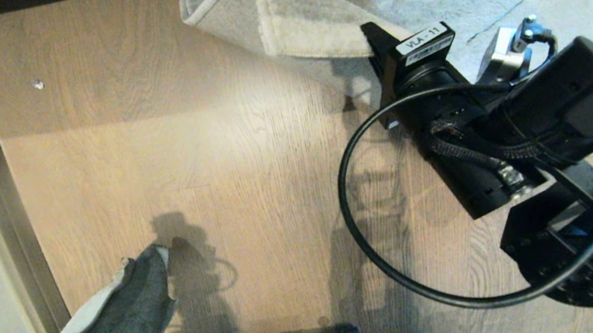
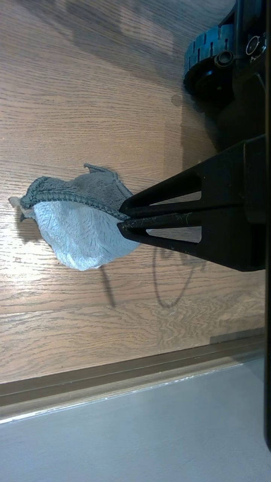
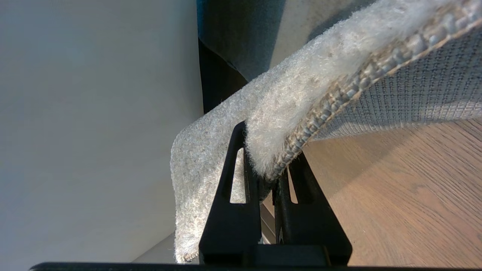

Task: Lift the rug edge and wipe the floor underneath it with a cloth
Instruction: Wipe the floor under the carpet with a rag

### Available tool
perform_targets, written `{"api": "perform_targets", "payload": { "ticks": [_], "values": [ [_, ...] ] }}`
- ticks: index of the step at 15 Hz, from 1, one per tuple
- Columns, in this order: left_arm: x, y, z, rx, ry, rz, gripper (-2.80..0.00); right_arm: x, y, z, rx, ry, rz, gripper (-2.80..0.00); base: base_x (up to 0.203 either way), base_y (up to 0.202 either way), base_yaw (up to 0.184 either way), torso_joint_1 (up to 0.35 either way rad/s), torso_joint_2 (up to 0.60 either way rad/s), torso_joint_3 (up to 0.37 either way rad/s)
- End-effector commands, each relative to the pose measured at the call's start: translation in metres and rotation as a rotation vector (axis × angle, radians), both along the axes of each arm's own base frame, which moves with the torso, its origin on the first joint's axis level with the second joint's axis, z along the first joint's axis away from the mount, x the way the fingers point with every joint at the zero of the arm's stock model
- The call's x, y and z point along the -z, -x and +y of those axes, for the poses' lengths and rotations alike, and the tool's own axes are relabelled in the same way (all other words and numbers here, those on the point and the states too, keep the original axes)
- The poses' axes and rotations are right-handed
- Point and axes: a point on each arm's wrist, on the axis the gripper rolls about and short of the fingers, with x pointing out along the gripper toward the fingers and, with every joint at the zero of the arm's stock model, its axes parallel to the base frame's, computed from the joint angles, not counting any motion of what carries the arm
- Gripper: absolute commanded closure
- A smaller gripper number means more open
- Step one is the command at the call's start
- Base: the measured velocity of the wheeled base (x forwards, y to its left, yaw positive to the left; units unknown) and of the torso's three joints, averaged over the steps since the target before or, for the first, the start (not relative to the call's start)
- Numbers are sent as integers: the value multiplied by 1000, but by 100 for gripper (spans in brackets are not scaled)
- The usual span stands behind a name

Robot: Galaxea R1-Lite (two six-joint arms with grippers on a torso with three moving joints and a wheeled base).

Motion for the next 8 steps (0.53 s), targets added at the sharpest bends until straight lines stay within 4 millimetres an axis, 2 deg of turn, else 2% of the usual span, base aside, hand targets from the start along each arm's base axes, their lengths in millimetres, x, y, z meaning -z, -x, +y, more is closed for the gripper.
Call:
{"api": "perform_targets", "payload": {
  "ticks": [1,8],
  "values": [
    [0,0,0,-2,-1,-1,0,-2,2,-2,-3,-36,-26,0,0,0,0,0,0,0],
    [0,0,0,-1,-9,0,0,-2,2,-2,-4,-36,-27,0,0,0,0,0,0,0]
  ]
}}
